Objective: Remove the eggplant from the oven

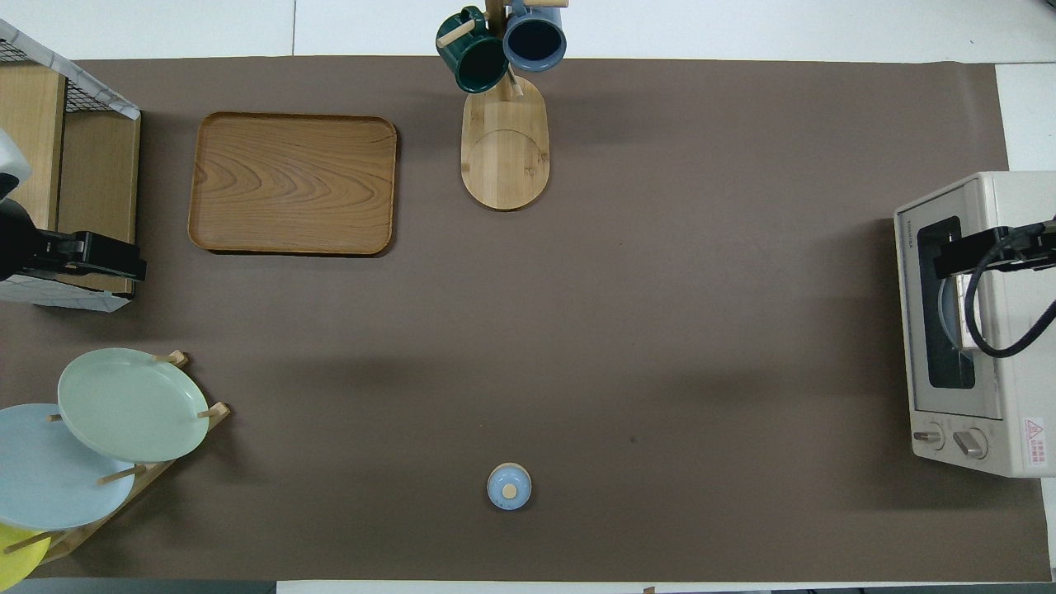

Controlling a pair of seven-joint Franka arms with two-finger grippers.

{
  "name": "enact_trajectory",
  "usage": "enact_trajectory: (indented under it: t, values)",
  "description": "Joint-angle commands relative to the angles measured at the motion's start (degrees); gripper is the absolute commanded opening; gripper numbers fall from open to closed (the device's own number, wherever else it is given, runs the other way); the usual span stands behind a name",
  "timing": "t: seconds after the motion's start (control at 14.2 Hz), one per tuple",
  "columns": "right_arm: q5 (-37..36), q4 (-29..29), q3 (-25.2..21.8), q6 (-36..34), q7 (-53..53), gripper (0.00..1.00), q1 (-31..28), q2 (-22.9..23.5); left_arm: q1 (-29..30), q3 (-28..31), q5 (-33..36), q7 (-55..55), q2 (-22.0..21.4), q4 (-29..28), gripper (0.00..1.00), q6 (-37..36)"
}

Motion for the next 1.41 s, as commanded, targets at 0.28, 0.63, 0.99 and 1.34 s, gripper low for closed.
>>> enact_trajectory:
  t: [0.28, 0.63, 0.99, 1.34]
  values:
    - [1.38, -0.19, 0.18, -0.72, 0.13, 1.00, -0.66, -0.50, 0.35, -0.27, 1.25, 0.50, -0.37, 0.30, 1.00, -0.64]
    - [1.38, -8.25, 0.18, 6.19, -2.07, 0.00, -0.84, -3.83, 0.35, -0.27, 1.25, 0.50, -0.37, 0.30, 1.00, -0.64]
    - [0.42, -13.72, -0.17, 11.58, -1.81, 0.00, -0.93, -5.24, 0.35, -0.27, 1.25, 0.50, -0.37, 0.30, 1.00, -0.64]
    - [-0.46, -13.64, -0.08, 12.28, -0.58, 0.00, -2.42, -4.28, 0.35, -0.27, 1.25, 0.50, -0.37, 0.30, 1.00, -0.64]
